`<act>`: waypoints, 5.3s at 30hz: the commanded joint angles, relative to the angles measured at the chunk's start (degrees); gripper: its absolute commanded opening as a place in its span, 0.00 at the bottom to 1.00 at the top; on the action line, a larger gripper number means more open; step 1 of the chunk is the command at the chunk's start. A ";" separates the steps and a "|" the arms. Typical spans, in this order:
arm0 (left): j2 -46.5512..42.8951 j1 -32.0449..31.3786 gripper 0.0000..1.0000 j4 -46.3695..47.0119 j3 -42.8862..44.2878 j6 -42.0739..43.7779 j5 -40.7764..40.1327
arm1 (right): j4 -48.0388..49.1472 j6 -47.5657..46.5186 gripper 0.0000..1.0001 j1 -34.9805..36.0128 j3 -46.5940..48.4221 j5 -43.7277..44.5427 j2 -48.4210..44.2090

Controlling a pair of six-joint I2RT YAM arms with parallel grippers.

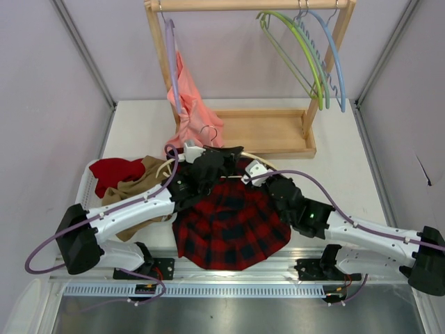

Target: Place the skirt on the hanger

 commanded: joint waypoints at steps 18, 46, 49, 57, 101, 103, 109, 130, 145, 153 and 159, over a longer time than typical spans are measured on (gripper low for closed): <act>-4.14 2.47 0.00 1.63 -2.04 1.17 0.39 | -5.33 0.79 0.00 1.45 2.02 1.93 -4.30; -4.14 2.64 0.00 4.62 -3.80 1.53 8.47 | 13.91 -11.69 0.00 0.93 -1.14 0.44 0.88; -3.70 2.73 0.00 4.45 -3.80 0.83 8.91 | 15.13 -10.55 0.00 1.45 -1.14 -1.14 1.15; -1.77 2.99 0.00 4.00 -3.45 -0.76 9.71 | 12.78 -4.84 0.00 1.90 -0.01 -4.22 0.36; -7.30 4.49 0.00 6.99 -6.52 1.35 9.44 | -7.19 -10.80 0.00 2.77 0.18 4.65 -4.47; -7.30 4.49 0.00 7.00 -6.52 1.61 9.53 | -6.40 -12.46 0.00 2.77 -0.26 4.57 -4.30; -8.18 4.58 0.00 5.77 -6.70 1.61 8.13 | -9.19 -15.38 0.00 2.77 -0.18 6.59 -3.94; -9.06 4.75 0.00 5.50 -7.49 1.88 7.69 | -8.17 -26.34 0.00 3.30 -2.28 11.95 -7.11; -10.73 5.81 0.00 5.76 -8.81 0.47 9.35 | -21.58 -6.25 0.49 -0.04 4.48 8.87 -5.97; -8.80 6.42 0.00 3.30 -7.32 1.00 7.77 | -27.76 11.33 0.42 0.40 7.56 3.78 -11.58; -8.36 6.86 0.00 3.04 -6.61 1.96 8.91 | -19.42 16.17 0.21 -1.52 0.28 0.62 -23.10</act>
